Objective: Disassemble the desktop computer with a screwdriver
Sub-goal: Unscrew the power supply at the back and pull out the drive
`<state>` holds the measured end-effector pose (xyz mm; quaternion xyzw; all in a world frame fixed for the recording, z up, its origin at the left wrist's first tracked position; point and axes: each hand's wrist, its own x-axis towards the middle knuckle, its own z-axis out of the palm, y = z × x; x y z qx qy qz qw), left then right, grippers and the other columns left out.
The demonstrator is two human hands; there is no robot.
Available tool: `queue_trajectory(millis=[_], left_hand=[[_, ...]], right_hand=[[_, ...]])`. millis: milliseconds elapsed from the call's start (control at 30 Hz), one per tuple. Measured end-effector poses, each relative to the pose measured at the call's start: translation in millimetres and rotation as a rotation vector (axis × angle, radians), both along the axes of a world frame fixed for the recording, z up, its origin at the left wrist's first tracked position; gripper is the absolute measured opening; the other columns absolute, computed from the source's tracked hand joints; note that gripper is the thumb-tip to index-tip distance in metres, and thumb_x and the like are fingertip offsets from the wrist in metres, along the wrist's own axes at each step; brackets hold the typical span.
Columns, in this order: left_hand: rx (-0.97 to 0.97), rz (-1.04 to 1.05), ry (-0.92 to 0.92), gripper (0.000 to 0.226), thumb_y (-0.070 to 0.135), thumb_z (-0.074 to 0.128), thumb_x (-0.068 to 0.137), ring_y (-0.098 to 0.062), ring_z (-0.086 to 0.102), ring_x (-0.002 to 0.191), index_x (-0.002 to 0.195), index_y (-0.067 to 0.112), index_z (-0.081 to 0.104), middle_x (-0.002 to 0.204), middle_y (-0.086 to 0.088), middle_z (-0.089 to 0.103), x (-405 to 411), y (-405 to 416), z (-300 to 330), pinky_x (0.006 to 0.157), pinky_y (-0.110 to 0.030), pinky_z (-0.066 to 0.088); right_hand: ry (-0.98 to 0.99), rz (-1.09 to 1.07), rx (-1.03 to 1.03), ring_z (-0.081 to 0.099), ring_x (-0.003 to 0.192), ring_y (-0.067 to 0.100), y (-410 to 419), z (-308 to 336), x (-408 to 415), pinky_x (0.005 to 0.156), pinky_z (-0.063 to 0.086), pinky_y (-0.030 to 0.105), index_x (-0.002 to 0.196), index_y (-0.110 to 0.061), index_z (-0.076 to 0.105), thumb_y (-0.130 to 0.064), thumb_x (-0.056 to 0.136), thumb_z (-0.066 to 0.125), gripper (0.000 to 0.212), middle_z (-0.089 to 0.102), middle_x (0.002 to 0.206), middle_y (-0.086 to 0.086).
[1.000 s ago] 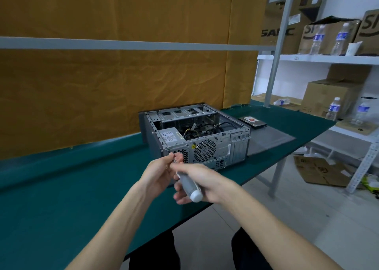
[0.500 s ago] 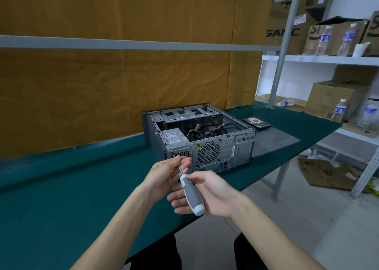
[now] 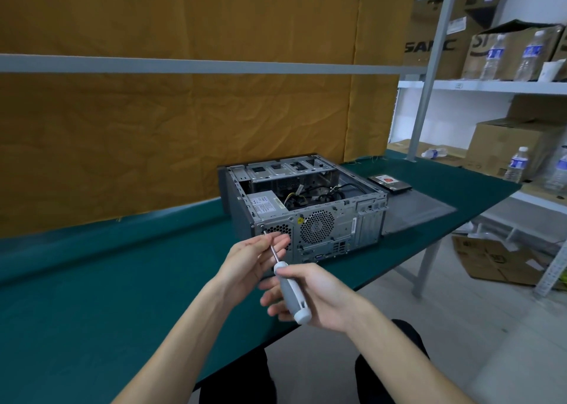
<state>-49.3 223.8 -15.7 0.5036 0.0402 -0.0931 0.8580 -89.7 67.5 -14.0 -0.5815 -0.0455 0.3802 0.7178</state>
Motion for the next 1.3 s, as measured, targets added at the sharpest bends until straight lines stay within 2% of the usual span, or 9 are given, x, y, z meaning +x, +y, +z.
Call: queue_trajectory(millis=[200, 400, 667, 800, 867, 1000, 1100, 1233, 1300], left_hand=[[0.165, 0.072, 0.033, 0.022, 0.009, 0.071, 0.092, -0.017, 0.077, 0.082, 0.104, -0.009, 0.070, 0.100, -0.018, 0.077, -0.5, -5.6, 2.5, 0.063, -0.021, 0.059], [-0.005, 0.002, 0.066, 0.024, 0.009, 0.060, 0.100, -0.011, 0.076, 0.079, 0.117, -0.007, 0.067, 0.106, -0.015, 0.076, -2.6, -5.4, 2.7, 0.066, -0.020, 0.061], [0.198, 0.155, -0.005, 0.018, 0.009, 0.070, 0.093, -0.015, 0.077, 0.081, 0.099, -0.007, 0.073, 0.095, -0.017, 0.078, 0.6, -5.4, 5.3, 0.063, -0.020, 0.059], [0.044, 0.063, 0.075, 0.016, 0.004, 0.060, 0.099, -0.013, 0.076, 0.078, 0.107, -0.006, 0.069, 0.100, -0.015, 0.077, -0.2, -3.8, 9.8, 0.056, -0.023, 0.059], [0.029, 0.034, 0.079, 0.020, 0.006, 0.055, 0.102, -0.012, 0.076, 0.077, 0.113, -0.005, 0.068, 0.105, -0.015, 0.077, -0.9, -2.5, 9.9, 0.051, -0.019, 0.055], [0.172, 0.082, 0.023, 0.021, 0.008, 0.061, 0.100, -0.019, 0.076, 0.084, 0.109, -0.010, 0.069, 0.101, -0.019, 0.076, -1.1, -2.8, 7.8, 0.064, -0.022, 0.060], [0.206, 0.099, 0.010, 0.020, 0.007, 0.067, 0.095, -0.017, 0.076, 0.078, 0.104, -0.010, 0.071, 0.098, -0.020, 0.077, -0.6, -4.5, 6.7, 0.064, -0.022, 0.059], [0.092, 0.026, 0.072, 0.022, 0.007, 0.059, 0.100, -0.010, 0.075, 0.070, 0.115, -0.006, 0.068, 0.100, -0.013, 0.078, -1.3, -3.0, 10.3, 0.047, -0.020, 0.052], [0.057, -0.010, 0.098, 0.024, 0.011, 0.055, 0.103, -0.009, 0.073, 0.069, 0.119, -0.002, 0.067, 0.105, -0.010, 0.077, -1.7, -1.2, 10.6, 0.043, -0.020, 0.048]], right_hand=[[-0.371, -0.250, -0.399, 0.060, 0.047, 0.018, 15.7, -9.6, -1.7, 0.047, 0.045, 0.023, 0.094, -0.006, 0.061, -0.019, 0.093, 0.062, 0.013, 0.073, 0.072, 0.012], [0.067, -0.029, 0.140, 0.067, 0.074, 0.028, -1.8, 4.6, -4.3, 0.067, 0.058, 0.036, 0.108, 0.001, 0.064, -0.032, 0.103, 0.048, 0.037, 0.068, 0.092, 0.021], [-0.401, -0.310, -0.311, 0.063, 0.052, 0.022, 5.8, 6.7, -6.8, 0.046, 0.050, 0.027, 0.091, -0.002, 0.063, -0.020, 0.097, 0.060, 0.019, 0.069, 0.070, 0.014], [0.067, -0.139, 0.103, 0.063, 0.060, 0.020, 1.4, 13.5, -8.4, 0.052, 0.055, 0.029, 0.105, 0.001, 0.063, -0.034, 0.101, 0.059, 0.036, 0.066, 0.078, 0.014], [0.116, -0.103, 0.156, 0.062, 0.061, 0.017, -0.6, 13.2, -6.5, 0.051, 0.054, 0.026, 0.111, 0.003, 0.061, -0.034, 0.103, 0.053, 0.039, 0.066, 0.081, 0.013], [-0.286, -0.213, -0.247, 0.062, 0.050, 0.021, 12.1, 5.2, -7.4, 0.044, 0.049, 0.026, 0.104, 0.000, 0.057, -0.024, 0.102, 0.055, 0.024, 0.069, 0.073, 0.015], [-0.399, -0.270, -0.343, 0.060, 0.047, 0.021, 15.9, -0.5, -9.4, 0.042, 0.047, 0.026, 0.099, -0.005, 0.058, -0.025, 0.101, 0.056, 0.021, 0.070, 0.070, 0.012], [0.051, -0.115, 0.129, 0.065, 0.065, 0.023, 4.8, 11.5, -11.9, 0.056, 0.056, 0.030, 0.103, -0.001, 0.065, -0.037, 0.104, 0.052, 0.038, 0.067, 0.084, 0.018], [0.097, -0.067, 0.196, 0.067, 0.069, 0.023, 2.6, 15.9, -11.9, 0.059, 0.057, 0.030, 0.108, 0.004, 0.063, -0.033, 0.105, 0.048, 0.040, 0.068, 0.087, 0.019]])
